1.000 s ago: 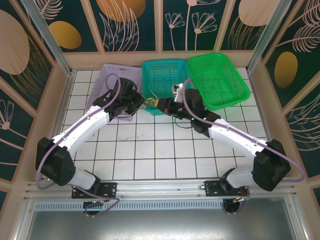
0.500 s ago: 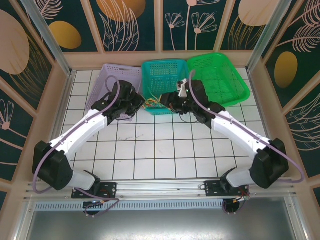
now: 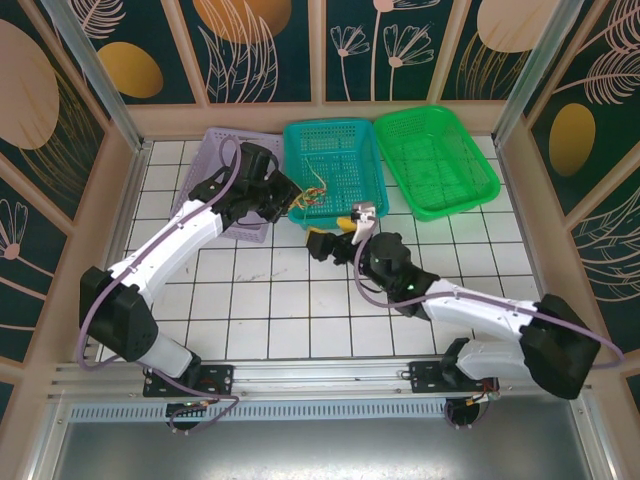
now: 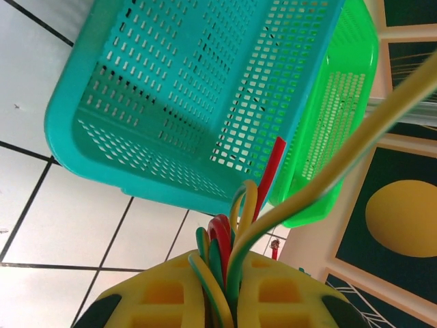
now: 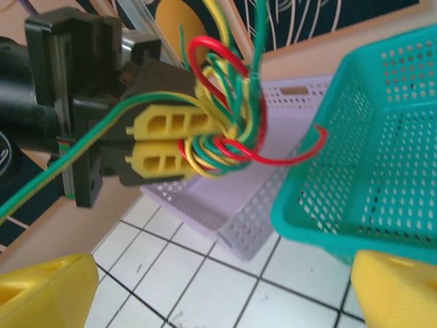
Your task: Untangle the cables
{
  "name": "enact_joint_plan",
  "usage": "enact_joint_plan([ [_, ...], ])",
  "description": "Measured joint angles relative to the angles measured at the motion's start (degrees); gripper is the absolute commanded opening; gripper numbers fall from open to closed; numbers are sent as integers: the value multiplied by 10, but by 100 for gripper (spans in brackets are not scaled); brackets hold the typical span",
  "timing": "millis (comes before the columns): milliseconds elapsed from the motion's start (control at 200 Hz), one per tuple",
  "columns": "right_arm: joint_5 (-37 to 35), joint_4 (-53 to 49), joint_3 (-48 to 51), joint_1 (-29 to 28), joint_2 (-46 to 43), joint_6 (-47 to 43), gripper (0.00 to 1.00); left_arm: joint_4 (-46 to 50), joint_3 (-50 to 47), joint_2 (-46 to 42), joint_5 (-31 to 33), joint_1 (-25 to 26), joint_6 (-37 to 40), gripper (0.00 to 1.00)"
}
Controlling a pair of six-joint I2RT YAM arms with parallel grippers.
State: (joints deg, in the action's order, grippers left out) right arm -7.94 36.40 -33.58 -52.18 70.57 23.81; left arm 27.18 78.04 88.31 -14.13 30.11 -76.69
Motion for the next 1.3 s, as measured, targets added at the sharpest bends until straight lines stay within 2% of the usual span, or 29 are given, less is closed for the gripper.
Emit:
enact_joint_plan([
  [245, -1, 86, -33, 5, 66, -10, 97, -14, 0, 5, -28, 0, -18, 0],
  [405, 0, 114, -49, 31, 76, 15, 95, -24, -2, 5, -40, 0, -24, 0],
  [621, 3, 114, -83, 64, 86, 67, 89, -41, -11, 5, -52, 2, -30, 0],
  [806, 5, 88, -111, 68, 100, 109, 79, -50, -11, 5, -54, 6, -38, 0],
  [951, 1, 49, -129, 69, 107, 155, 63, -55, -11, 5, -54, 7, -42, 0],
  [1011, -2, 28, -135, 70, 110, 174, 49, -56, -11, 5, -53, 7, -43, 0],
  [1181, -11, -61, -191, 89, 126, 252, 0, -58, -10, 3, -33, 7, -47, 0],
  [1301, 6, -206, -280, 113, 154, 343, 0, -78, -10, -1, -6, 8, -45, 0],
])
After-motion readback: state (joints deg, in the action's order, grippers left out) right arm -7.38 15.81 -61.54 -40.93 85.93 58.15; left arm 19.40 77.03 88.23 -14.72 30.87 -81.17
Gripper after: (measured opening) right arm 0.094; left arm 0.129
